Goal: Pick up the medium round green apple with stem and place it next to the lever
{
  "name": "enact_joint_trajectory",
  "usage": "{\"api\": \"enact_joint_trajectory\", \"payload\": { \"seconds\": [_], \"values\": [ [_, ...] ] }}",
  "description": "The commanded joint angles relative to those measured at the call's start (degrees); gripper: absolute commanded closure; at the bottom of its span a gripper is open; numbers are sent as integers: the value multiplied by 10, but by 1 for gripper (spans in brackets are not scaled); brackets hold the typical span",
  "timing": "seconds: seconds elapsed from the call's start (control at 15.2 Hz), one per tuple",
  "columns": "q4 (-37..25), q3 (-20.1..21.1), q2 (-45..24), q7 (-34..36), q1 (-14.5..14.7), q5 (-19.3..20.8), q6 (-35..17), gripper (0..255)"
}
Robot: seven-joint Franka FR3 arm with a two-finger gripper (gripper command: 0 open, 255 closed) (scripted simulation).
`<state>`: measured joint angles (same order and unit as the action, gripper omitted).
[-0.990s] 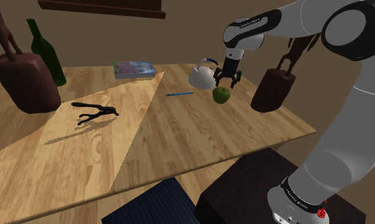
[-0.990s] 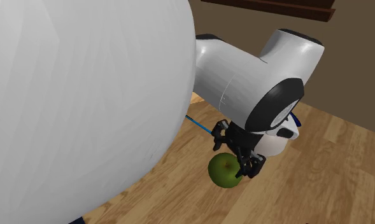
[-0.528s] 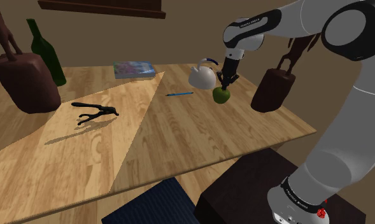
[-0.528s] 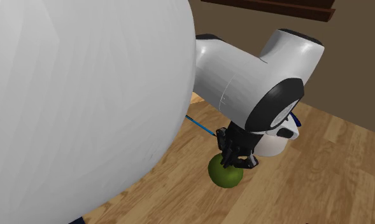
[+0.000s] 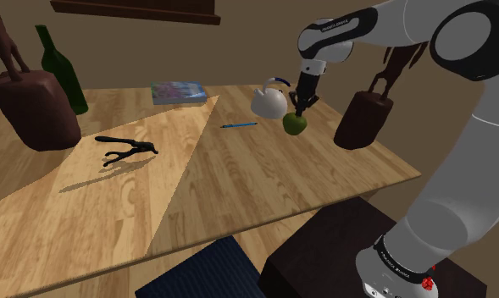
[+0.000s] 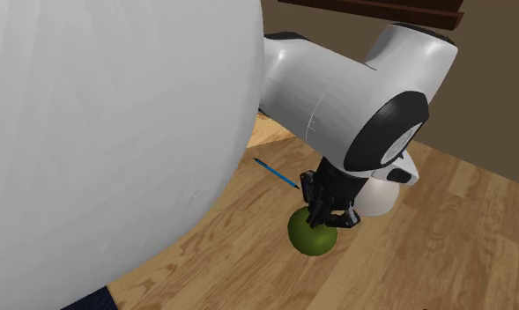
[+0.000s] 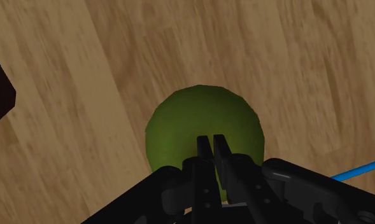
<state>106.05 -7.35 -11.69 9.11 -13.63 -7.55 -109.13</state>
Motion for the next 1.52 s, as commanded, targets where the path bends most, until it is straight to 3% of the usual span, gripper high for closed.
{"api": "enact_joint_trajectory", "payload": {
  "seconds": [0.0,1.45],
  "values": [
    [-7,-1,6,1,0,1,13,255],
    [-146,-3,30,18,-2,8,175,255]
  ]
}}
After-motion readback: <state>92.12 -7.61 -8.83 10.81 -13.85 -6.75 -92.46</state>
